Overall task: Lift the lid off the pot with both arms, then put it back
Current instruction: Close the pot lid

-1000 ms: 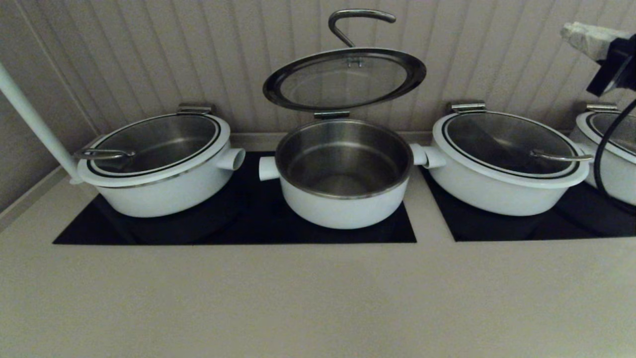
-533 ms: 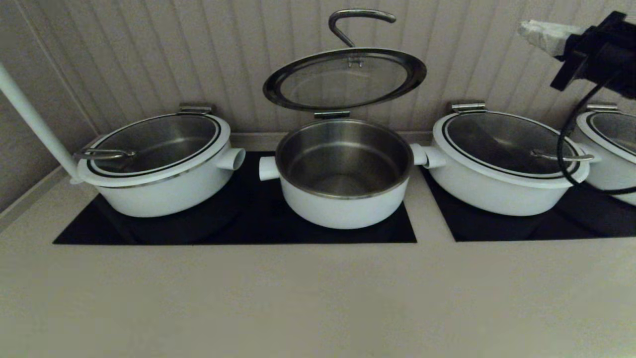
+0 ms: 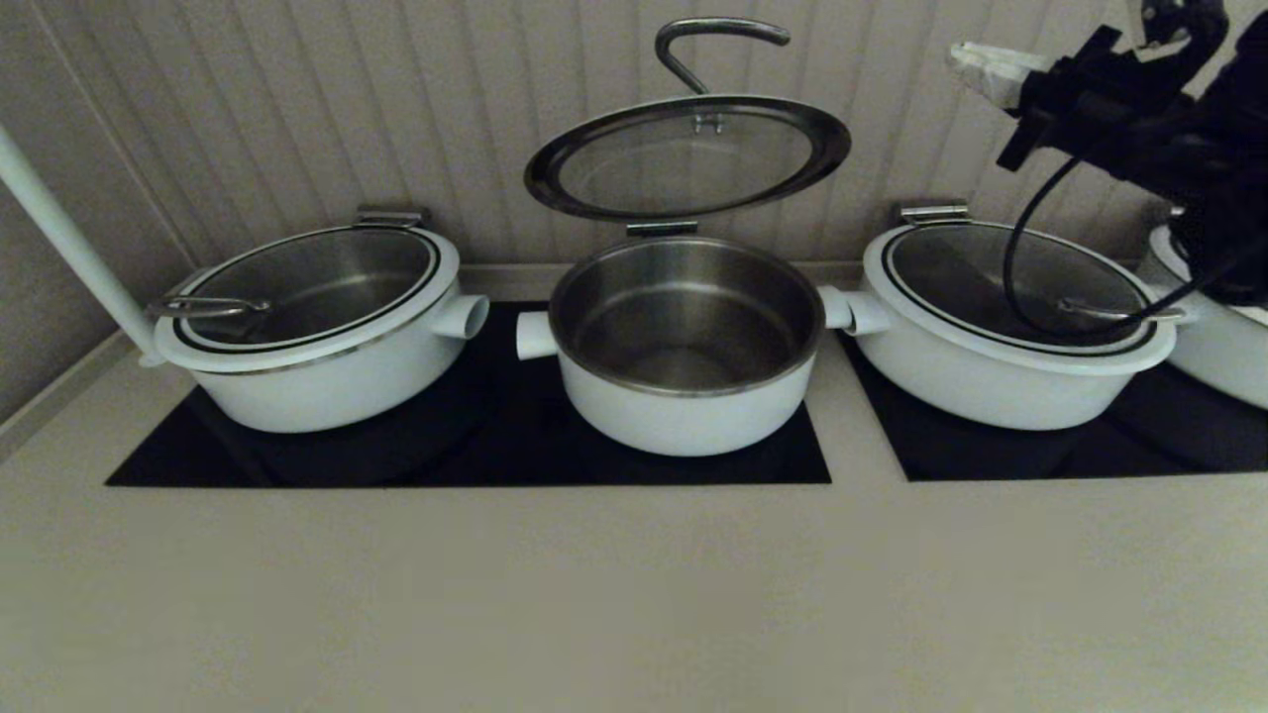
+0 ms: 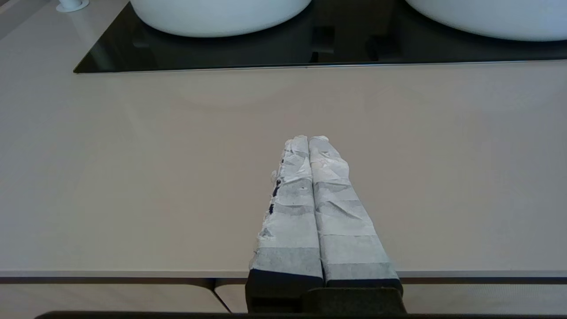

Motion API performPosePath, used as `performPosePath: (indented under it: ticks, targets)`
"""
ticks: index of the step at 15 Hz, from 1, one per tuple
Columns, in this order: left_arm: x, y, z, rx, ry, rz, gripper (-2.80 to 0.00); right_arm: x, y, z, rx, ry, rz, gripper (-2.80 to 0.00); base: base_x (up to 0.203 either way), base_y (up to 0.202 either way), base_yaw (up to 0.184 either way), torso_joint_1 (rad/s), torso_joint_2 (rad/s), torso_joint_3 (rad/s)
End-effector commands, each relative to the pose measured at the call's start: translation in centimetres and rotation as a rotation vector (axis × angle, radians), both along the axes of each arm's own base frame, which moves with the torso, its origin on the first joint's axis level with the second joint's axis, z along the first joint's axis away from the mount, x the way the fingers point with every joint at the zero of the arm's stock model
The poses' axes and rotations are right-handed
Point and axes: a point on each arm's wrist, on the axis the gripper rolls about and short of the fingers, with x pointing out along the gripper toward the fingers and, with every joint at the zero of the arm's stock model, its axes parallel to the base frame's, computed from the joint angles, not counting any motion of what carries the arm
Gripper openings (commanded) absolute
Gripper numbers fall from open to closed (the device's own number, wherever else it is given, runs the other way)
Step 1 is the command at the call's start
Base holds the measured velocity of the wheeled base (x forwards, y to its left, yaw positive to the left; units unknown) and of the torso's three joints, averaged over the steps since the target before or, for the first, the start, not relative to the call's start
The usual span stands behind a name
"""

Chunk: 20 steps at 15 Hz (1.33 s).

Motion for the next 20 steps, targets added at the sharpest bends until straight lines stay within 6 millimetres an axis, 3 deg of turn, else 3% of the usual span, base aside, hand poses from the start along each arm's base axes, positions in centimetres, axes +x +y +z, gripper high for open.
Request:
performPosePath:
  ticks: [1,10,20]
  targets:
    - [0.0,0.0,0.0,0.0,0.001,0.0,-2.8,2.6,0.8,-1.1,-0.003,-0.006,0.024,-2.8,0.0,0.0,0.0,0.0,0.0,0.0]
    - [0.0,0.0,0.0,0.0,0.001,0.001,-2.8,4.4,6.8,-1.9,-0.001,0.006,0.158,-2.8,0.0,0.0,0.0,0.0,0.0,0.0]
    - [0.0,0.0,0.0,0.0,0.0,0.0,-2.8,4.3,8.9,-3.6,-0.01,0.064,0.208,-2.8,0.0,0.0,0.0,0.0,0.0,0.0]
